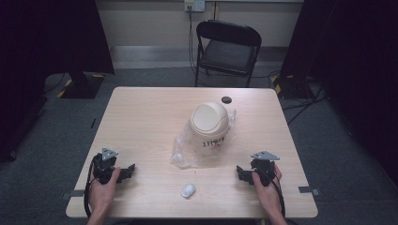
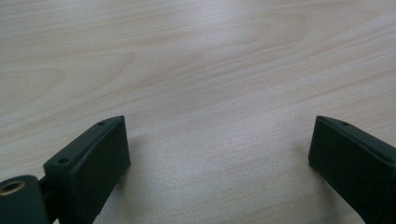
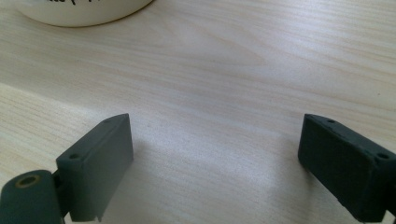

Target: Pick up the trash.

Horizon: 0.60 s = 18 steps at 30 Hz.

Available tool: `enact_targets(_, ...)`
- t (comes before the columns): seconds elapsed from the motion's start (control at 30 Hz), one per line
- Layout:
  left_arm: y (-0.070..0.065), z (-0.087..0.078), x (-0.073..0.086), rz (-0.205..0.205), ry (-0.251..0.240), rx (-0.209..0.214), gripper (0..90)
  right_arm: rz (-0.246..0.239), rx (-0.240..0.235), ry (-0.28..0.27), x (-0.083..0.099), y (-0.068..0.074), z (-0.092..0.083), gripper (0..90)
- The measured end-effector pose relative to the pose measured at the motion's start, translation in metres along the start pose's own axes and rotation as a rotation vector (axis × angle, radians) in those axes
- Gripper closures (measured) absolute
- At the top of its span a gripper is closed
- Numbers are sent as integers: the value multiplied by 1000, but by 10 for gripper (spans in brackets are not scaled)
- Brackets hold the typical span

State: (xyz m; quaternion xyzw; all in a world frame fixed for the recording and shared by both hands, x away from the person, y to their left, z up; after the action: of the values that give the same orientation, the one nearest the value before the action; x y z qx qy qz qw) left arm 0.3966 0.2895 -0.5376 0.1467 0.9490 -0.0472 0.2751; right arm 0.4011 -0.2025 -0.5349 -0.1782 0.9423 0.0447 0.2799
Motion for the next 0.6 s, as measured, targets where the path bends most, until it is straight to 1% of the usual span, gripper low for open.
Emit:
enact_targets(0.23,0,0,0,-6,-1,1,52,-1,-1,0,0,0,0,95)
enact_targets(0.27,0,0,0,-10,0,-5,52,-1,0,0,0,0,0,95)
enact_targets(0.37,0,0,0,-11,0,-3,54,0,-1,1,0,0,0,95)
enact_targets(0.4,0,-1,0,-8,2,-11,58,0,-1,1,0,0,0,95)
enact_targets(0.43,0,-1,0,-10,0,-4,66,0,-1,1,0,0,0,95)
enact_targets(0.47,0,-3,0,-18,-5,-6,96,0,-1,1,0,0,0,95)
enact_targets(0.5,1,-4,0,-25,-8,-12,155,0,-1,1,0,0,0,95)
enact_targets(0.53,2,-6,-1,-29,-9,5,197,0,-1,1,0,0,0,95)
enact_targets(0.57,2,-7,-1,-30,-19,27,184,0,-1,1,0,0,0,95)
enact_targets(0.6,0,-7,-2,-26,-23,38,185,0,-1,1,0,0,0,95)
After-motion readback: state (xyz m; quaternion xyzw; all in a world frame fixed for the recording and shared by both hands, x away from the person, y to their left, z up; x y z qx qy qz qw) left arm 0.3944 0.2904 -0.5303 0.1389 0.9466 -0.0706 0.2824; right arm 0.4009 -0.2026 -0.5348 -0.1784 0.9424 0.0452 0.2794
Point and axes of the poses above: each handheld gripper's, and its own axes: z roughly forward along the jaws, x roughly out of its underside, y roughly to its left, the point moved 5 cm from there along z, roughly forward along the jaws, and after that the axes turned 14 degrees about y, right-handed, at the moved point
